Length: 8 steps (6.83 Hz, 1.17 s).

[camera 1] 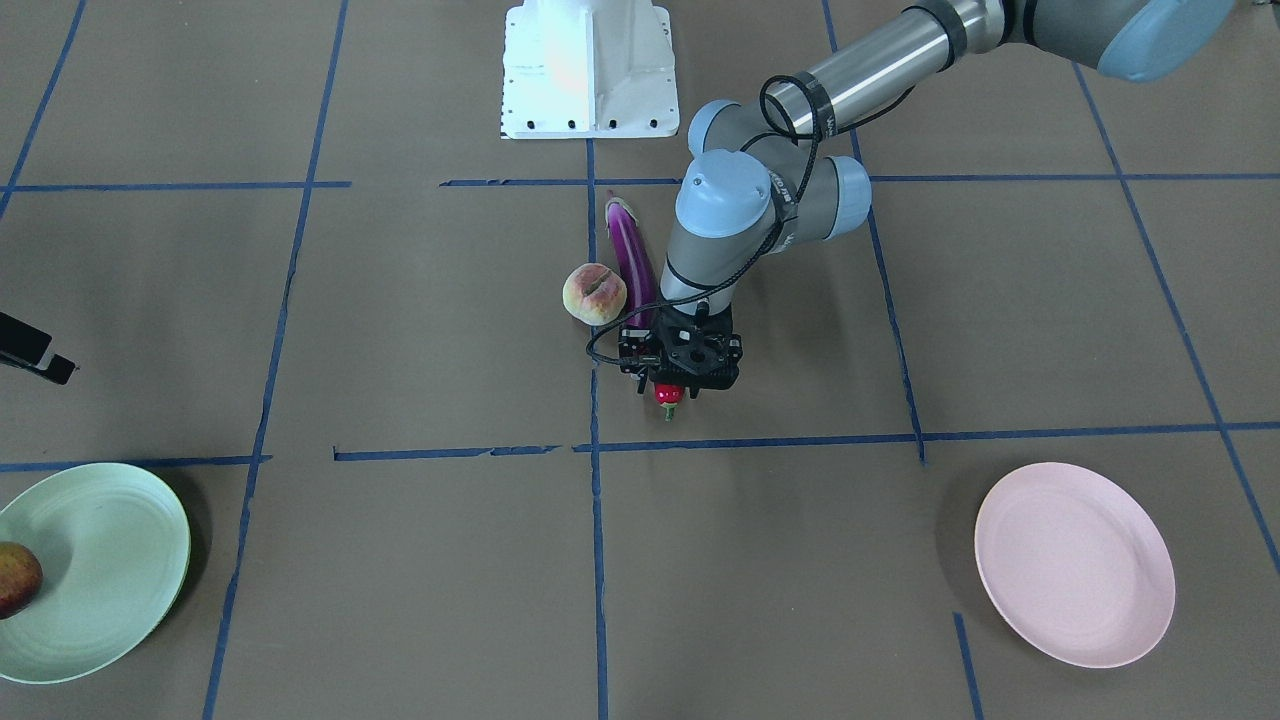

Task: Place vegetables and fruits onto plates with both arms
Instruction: 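Lower the left gripper onto the red chili pepper while the right gripper withdraws, then lift the chili with the left gripper toward the pink plate while the right gripper returns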

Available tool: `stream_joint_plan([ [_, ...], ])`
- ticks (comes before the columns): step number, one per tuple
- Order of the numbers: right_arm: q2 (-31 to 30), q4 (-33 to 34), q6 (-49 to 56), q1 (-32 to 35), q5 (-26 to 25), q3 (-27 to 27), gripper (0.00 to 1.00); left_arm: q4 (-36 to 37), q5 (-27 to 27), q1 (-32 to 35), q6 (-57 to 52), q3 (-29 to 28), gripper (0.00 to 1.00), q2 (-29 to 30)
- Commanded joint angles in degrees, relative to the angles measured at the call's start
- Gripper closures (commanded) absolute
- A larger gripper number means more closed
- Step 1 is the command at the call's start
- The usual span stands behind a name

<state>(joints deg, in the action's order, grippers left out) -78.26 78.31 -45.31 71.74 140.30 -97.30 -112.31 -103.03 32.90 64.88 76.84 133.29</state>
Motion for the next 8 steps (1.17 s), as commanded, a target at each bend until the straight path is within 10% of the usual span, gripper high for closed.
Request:
stream_joint_plan([
  [1, -0.1, 0.0, 0.0, 0.0, 0.0, -0.1, 0.0, 0.1, -0.1, 0.1, 0.1, 0.1, 1.0, 0.0],
  [5, 0.6, -0.1, -5.3, -4.1, -0.5, -4.1, 0.0, 0.6, -0.1, 8.8, 0.2, 12.8, 1.0, -9.0],
  [8, 8.1, -0.2, -27.1, -21.8, -10.1, -13.4, 0.0, -0.1, -0.8, 21.6, -6.1, 1.8, 1.0, -11.8],
])
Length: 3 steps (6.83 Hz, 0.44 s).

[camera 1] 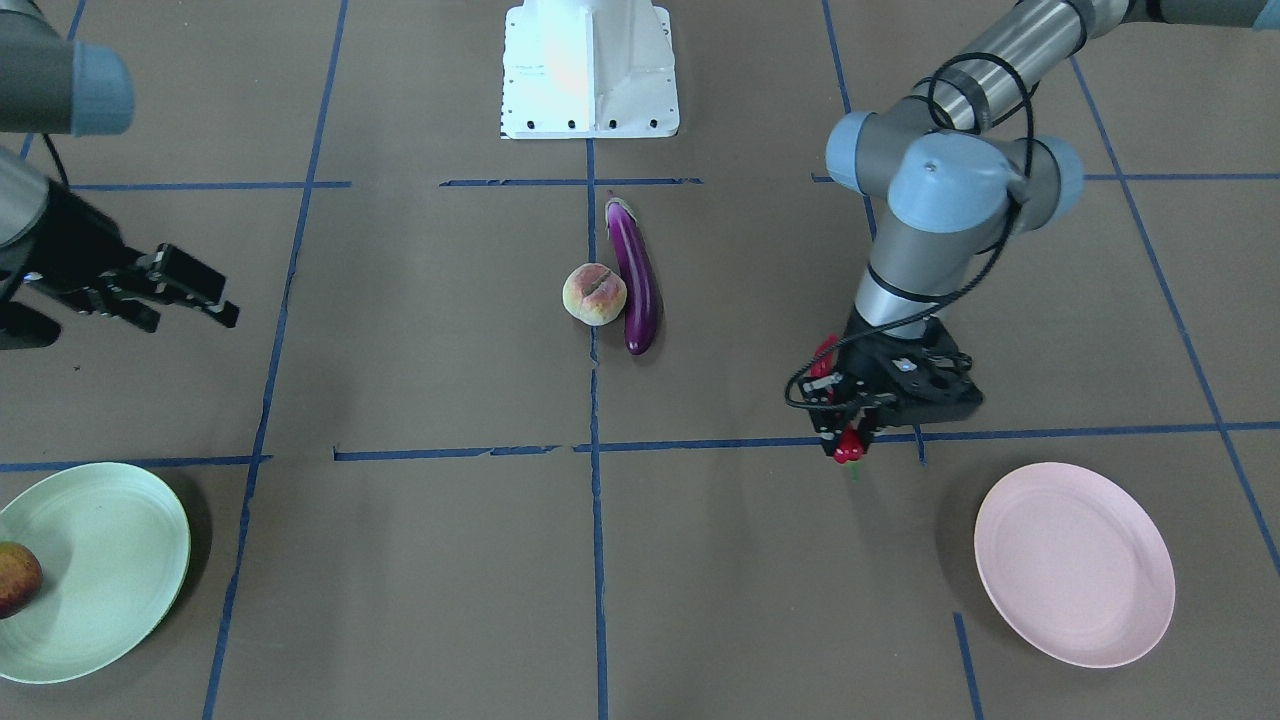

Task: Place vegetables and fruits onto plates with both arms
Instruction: 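Lift the chili with the left gripper toward the pink plate while the right gripper returns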

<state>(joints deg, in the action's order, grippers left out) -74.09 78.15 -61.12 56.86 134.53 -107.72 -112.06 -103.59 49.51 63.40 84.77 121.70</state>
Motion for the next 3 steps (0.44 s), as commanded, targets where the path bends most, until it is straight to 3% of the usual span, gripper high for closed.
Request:
stream_joint_plan([
  [1, 8.6, 0.2, -19.6, -13.5, -9.8, -3.1, 0.0, -1.9, -0.5, 8.8, -7.0, -15.8, 1.0, 3.9],
  [3, 12.5, 0.3, -26.8, -24.4, -23.0, -3.0, 0.0, -5.9, -1.3, 12.3, -7.5, -28.0, 0.95, 8.1],
])
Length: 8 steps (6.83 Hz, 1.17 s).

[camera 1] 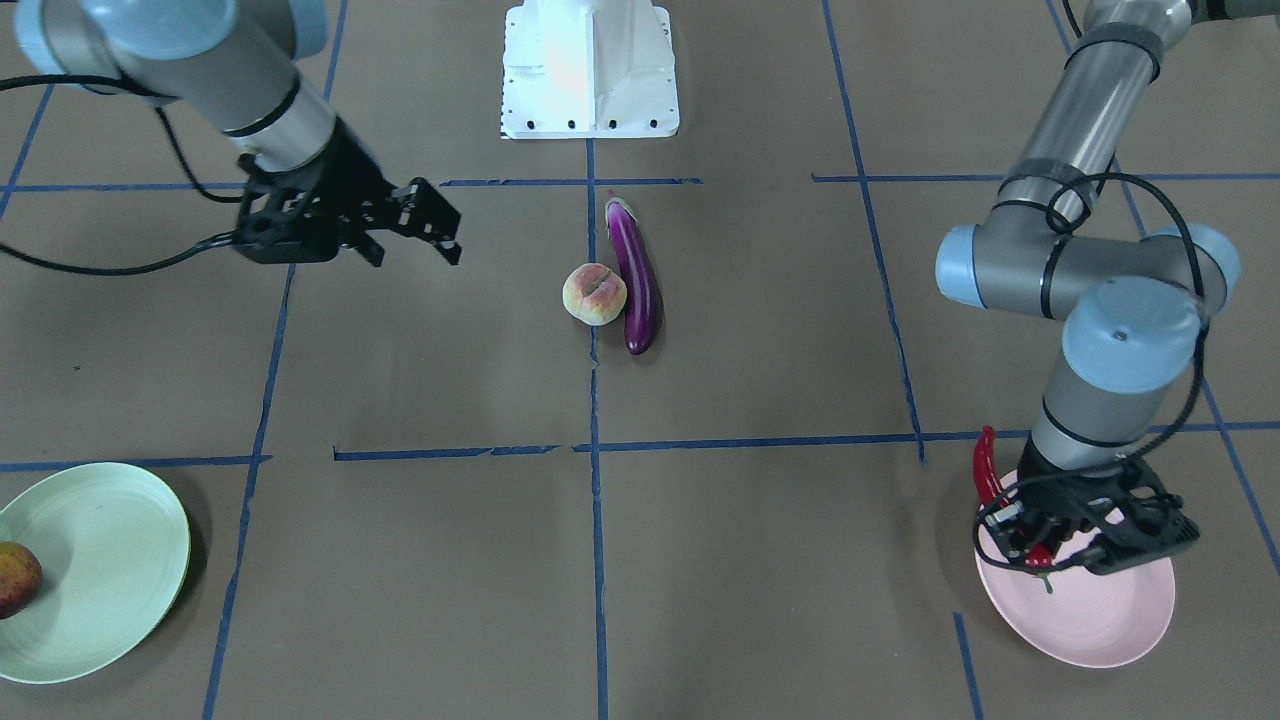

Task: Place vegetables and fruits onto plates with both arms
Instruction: 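Lift the chili with the left gripper toward the pink plate while the right gripper returns, then release the chili on the pink plate while the right gripper descends to the peach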

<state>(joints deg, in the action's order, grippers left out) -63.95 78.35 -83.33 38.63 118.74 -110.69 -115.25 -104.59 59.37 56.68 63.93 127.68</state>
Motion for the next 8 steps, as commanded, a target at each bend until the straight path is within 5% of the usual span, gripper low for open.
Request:
stream_joint_plan([
  [1, 2.9, 0.7, -5.0, -8.5, -8.4, 0.4, 0.0, -6.3, -0.3, 2.7, -0.9, -11.9, 0.81, 3.0],
  [2, 3.1, 0.7, -5.1, -9.7, -8.6, 1.2, 0.0, -7.5, -0.1, 2.8, -2.3, -14.8, 0.32, 3.8],
  [3, 4.4, 0.8, -5.2, -10.3, -8.9, 3.0, 0.0, -7.7, -0.1, 4.2, -4.9, -14.9, 0.0, 3.8],
  [6, 15.5, 0.2, -11.4, -11.2, -11.1, 19.1, 0.0, -8.9, -0.5, 5.6, -4.1, -10.1, 0.0, 2.5],
  [8, 19.0, 0.3, -14.1, -11.9, -12.9, 23.8, 0.0, -8.9, -0.5, 5.1, -3.0, -8.2, 0.0, 1.8],
])
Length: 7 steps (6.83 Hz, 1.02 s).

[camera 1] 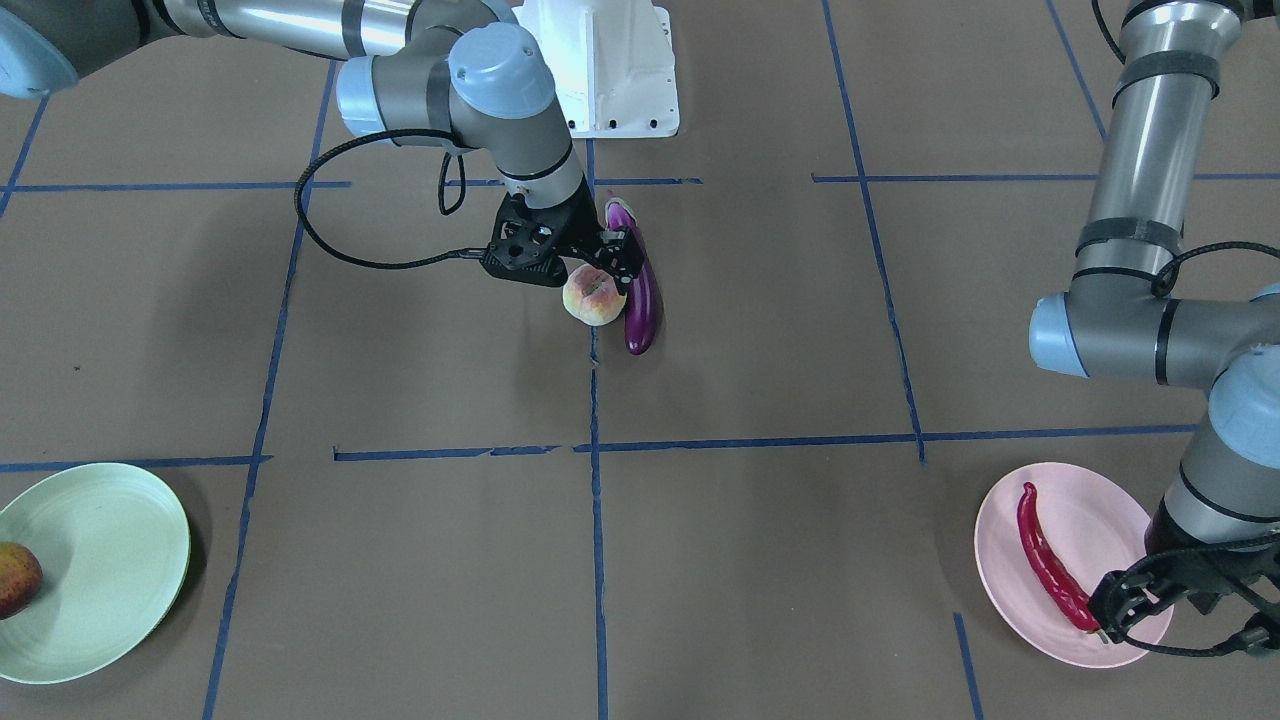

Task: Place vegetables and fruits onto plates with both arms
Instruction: 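Release the chili on the pink plate while the right gripper descends to the peach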

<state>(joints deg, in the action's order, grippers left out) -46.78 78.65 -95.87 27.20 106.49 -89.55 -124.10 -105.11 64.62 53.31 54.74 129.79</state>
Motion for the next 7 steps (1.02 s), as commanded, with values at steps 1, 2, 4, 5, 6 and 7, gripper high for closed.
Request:
stream_joint_plan([
  [1, 1.8, 0.5, -1.6, -0.7, -0.8, 2.8, 0.0, 0.0, 0.0, -0.1, 0.5, 1.1, 0.0, -0.3],
  [2, 1.7, 1.7, -1.4, -1.1, -1.9, 2.9, 0.0, -0.1, -0.2, -0.1, 0.7, 1.2, 0.0, -0.3],
  [4, 5.5, 9.2, -1.0, -1.1, -2.3, 2.8, 0.0, -0.3, -2.0, -0.4, 3.1, 1.3, 0.0, -0.4],
  [5, 5.6, 9.7, -0.9, -1.1, -2.3, 2.7, 0.0, -0.3, -2.0, -0.7, 3.2, 2.6, 0.0, -1.5],
  [6, 5.5, 9.9, -0.9, -1.1, -2.4, 2.8, 0.0, -0.3, -2.0, -0.9, 3.9, 3.3, 0.0, -1.8],
  [7, 4.5, 9.9, -0.9, -1.2, -2.3, 2.9, 0.0, -0.3, -2.0, -1.7, 4.9, 4.2, 0.0, -2.3],
])
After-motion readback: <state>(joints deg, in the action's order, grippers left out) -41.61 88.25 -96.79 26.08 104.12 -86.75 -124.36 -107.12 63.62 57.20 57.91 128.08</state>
